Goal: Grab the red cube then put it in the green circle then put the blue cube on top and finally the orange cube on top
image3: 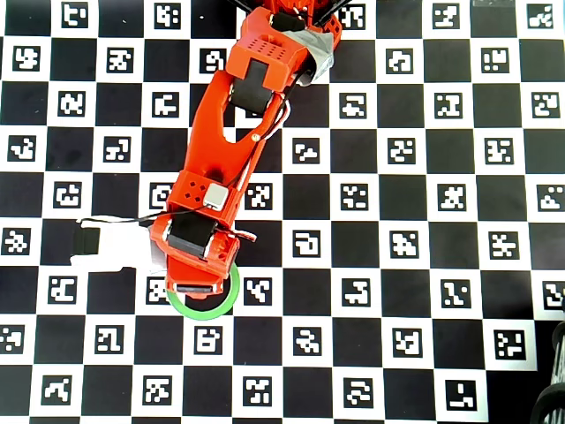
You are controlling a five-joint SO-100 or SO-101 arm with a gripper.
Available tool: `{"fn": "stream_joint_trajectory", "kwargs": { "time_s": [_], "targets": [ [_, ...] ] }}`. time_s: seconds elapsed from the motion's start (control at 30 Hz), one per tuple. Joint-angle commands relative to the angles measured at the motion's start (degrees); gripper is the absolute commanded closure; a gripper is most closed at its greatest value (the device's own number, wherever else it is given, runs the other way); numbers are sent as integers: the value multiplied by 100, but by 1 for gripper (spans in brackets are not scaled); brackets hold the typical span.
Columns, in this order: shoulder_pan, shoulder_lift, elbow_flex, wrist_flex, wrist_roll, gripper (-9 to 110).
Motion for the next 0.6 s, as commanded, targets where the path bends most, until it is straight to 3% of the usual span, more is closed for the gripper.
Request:
{"fn": "stream_joint_trajectory", "kwargs": {
  "time_s": [0.0,0.57],
  "targets": [
    [70,369,-62,44,-26,93],
    [158,343,-53,-264,-88,93]
  ]
}}
